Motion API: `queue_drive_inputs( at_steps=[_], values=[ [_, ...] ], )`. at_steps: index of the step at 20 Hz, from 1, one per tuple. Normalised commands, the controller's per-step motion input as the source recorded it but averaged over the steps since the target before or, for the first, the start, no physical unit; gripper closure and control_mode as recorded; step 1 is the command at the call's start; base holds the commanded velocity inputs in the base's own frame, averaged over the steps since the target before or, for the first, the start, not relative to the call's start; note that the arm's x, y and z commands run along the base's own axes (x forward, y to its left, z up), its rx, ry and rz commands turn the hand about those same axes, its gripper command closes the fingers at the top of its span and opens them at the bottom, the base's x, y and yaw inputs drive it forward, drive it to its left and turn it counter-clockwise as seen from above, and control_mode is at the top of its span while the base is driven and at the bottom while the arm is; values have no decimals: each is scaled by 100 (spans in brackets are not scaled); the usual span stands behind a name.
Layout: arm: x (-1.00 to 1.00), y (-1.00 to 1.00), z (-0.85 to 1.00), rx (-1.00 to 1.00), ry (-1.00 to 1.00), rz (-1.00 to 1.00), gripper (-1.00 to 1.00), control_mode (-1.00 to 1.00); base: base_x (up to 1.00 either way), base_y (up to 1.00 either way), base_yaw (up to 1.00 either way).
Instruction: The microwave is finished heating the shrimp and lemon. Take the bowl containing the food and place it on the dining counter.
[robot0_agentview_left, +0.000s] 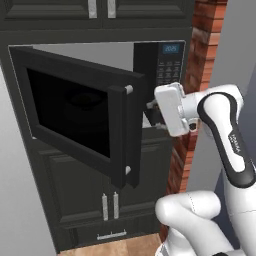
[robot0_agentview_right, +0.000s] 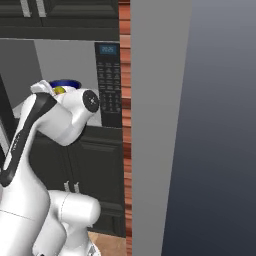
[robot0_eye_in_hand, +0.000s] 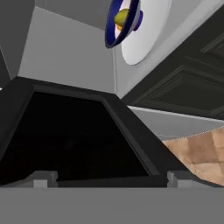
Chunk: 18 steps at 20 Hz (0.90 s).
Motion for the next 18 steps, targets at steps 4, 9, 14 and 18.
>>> queue_drive_inputs(
  at_steps=[4,9,14,18],
  values=[
    [2,64,0,2,2,12,-100,-100,0,0,0],
    [0,54,0,0,3,18,-100,-100,0,0,0],
    [-21,58,0,0,2,26,-100,-100,0,0,0],
    [-46,61,0,0,0,28,-100,-100,0,0,0]
  ],
)
